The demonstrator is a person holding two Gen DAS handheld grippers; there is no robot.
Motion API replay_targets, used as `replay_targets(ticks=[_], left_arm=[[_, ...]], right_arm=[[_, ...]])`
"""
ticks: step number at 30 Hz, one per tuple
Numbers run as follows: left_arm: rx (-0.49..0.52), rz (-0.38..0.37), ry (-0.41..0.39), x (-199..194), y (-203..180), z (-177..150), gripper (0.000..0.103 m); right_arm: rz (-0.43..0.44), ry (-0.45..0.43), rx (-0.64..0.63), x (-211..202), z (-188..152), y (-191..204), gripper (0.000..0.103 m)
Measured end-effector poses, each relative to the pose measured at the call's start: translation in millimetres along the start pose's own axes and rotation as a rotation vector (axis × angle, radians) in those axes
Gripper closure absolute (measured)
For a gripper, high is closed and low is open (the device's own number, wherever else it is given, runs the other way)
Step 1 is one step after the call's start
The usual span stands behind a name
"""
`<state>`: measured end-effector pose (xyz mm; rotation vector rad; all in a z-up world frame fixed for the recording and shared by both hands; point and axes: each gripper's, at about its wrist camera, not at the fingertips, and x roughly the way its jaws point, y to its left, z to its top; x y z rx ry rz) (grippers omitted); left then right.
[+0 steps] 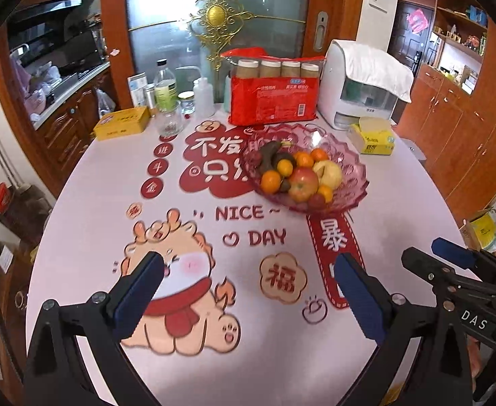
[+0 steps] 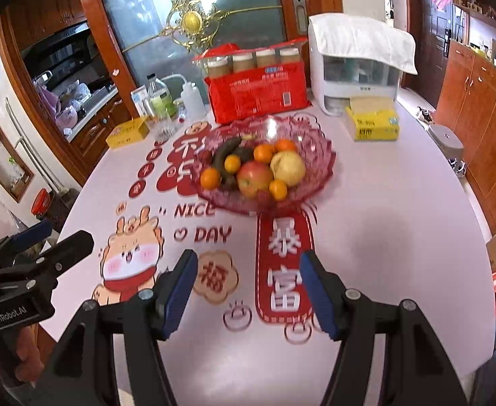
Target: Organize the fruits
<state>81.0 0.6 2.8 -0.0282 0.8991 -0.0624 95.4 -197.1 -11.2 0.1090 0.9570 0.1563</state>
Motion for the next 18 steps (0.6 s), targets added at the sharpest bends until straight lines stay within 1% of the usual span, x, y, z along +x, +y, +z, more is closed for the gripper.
replay_targets(ticks=[5, 9, 15, 18], left_arm=[[-0.023, 0.029, 0.007, -12.1, -1.6, -18.9, 0.003], [-0.04, 0.045, 0.016, -16.2, -7.2, -27.6, 0.003], [-0.035, 0.057, -0.005, -21.5, -16.8, -26.6, 0.003], [-0.034, 0.063, -0.006, -21.9, -20.1, -23.9, 0.003]], right_arm=[[-0.005, 0.014, -0.004, -11.5, -21.5, 1.3, 0.04], [-0.009, -0.001, 0.01, -22.7, -27.4, 2.3, 0.04], [-0.052, -0.056, -0.024, -40.1, -27.9, 9.3, 0.04], [-0.058, -0.064, -0.031, -43.5, -27.8, 11.2, 0.04]])
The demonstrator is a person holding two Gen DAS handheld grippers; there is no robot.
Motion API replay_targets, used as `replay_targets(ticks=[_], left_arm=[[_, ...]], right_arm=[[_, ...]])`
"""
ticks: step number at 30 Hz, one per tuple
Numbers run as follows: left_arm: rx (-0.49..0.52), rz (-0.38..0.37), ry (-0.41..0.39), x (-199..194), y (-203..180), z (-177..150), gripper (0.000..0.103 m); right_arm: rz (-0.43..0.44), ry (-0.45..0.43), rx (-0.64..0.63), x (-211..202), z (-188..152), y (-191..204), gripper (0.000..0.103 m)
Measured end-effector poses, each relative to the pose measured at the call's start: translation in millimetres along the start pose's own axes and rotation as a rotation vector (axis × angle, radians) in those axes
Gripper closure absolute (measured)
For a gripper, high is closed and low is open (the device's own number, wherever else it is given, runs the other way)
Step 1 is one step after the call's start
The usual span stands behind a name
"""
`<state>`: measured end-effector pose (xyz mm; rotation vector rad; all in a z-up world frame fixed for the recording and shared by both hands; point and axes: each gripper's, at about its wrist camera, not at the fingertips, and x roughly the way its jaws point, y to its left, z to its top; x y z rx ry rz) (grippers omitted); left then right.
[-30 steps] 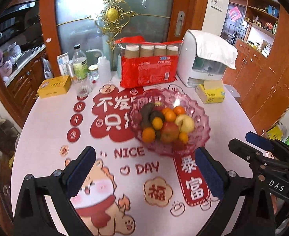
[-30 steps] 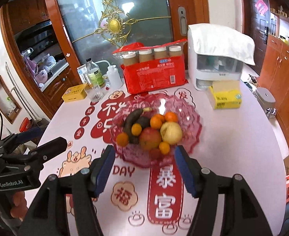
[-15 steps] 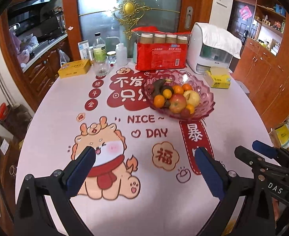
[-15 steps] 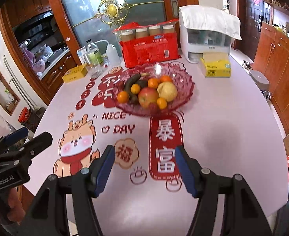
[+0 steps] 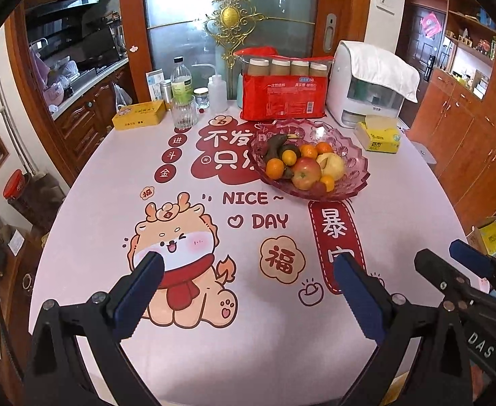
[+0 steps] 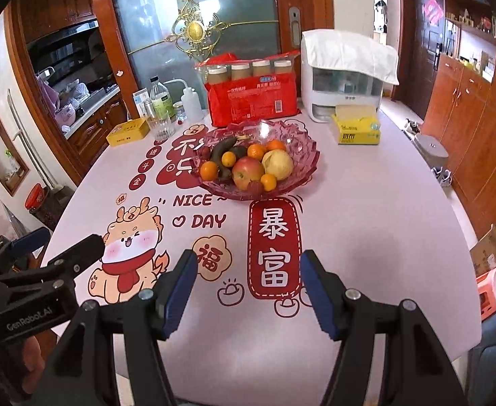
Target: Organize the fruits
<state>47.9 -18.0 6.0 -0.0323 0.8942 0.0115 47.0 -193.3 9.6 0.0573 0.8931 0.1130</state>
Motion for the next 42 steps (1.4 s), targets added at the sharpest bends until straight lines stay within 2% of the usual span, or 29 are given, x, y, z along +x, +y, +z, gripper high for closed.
replay_targets(ticks=[42], left_arm=[[0.001, 0.004, 0.031, 5.7, 5.9, -7.7, 0.003]], right_arm=[[0.007, 0.028, -0.022, 12.0, -1.5, 6.5, 0.04]])
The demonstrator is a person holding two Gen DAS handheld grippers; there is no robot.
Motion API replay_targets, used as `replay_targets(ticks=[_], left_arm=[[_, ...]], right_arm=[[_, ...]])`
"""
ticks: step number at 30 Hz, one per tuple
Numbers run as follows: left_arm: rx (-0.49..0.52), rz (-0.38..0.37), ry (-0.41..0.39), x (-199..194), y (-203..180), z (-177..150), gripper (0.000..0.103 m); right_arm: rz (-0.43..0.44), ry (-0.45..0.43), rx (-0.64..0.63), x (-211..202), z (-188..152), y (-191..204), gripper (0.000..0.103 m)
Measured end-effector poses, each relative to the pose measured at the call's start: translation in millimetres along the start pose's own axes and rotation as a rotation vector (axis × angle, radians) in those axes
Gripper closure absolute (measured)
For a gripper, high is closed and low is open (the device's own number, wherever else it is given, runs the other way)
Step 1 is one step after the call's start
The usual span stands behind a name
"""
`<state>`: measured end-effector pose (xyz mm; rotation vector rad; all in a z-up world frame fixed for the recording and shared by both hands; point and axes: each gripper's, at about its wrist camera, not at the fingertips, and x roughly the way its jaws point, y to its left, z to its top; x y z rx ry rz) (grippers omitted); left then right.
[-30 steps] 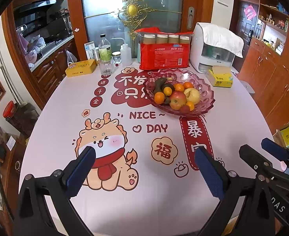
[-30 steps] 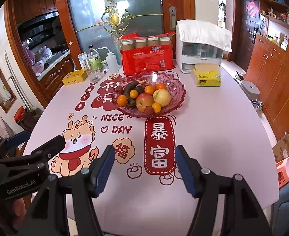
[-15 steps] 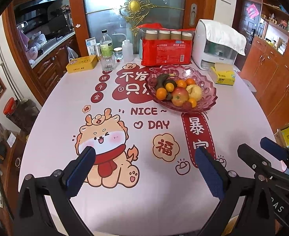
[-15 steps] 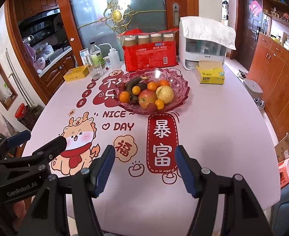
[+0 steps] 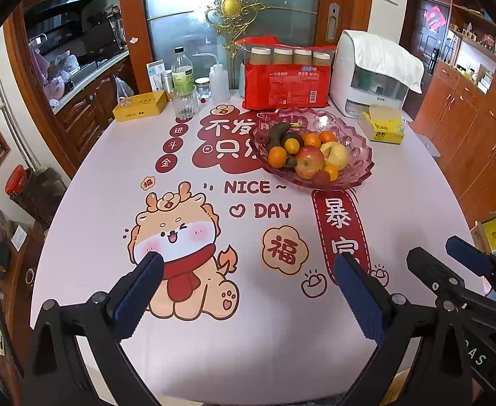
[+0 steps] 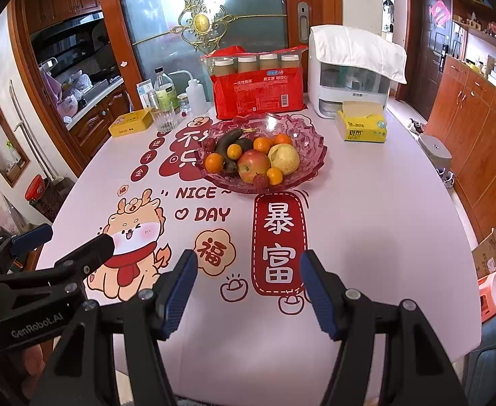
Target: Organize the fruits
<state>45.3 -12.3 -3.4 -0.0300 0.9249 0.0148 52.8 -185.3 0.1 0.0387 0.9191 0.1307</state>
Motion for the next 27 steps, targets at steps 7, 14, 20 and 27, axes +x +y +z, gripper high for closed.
replay_targets(ticks=[7, 14, 20, 27], left_arm=[[0.001, 0.002, 0.002, 0.5, -1.4, -5.1, 0.003], [0.001, -0.002, 0.008, 0.4, -2.4, -7.9, 0.003], [0.002, -0.003, 0.012, -0.7, -3.8, -11.8, 0.003], [0.005, -0.006, 0.015, -1.8, -5.5, -14.1, 0.003]], right_arm=[[-0.001, 0.002, 0.0, 1.7, -1.1, 0.0, 0.04], [-0.001, 0.004, 0.0, 1.5, -1.3, 0.0, 0.04], [0.0, 0.003, 0.001, 0.6, -1.1, -0.1, 0.04], [0.0, 0.003, 0.001, 0.4, -1.0, -0.3, 0.04]])
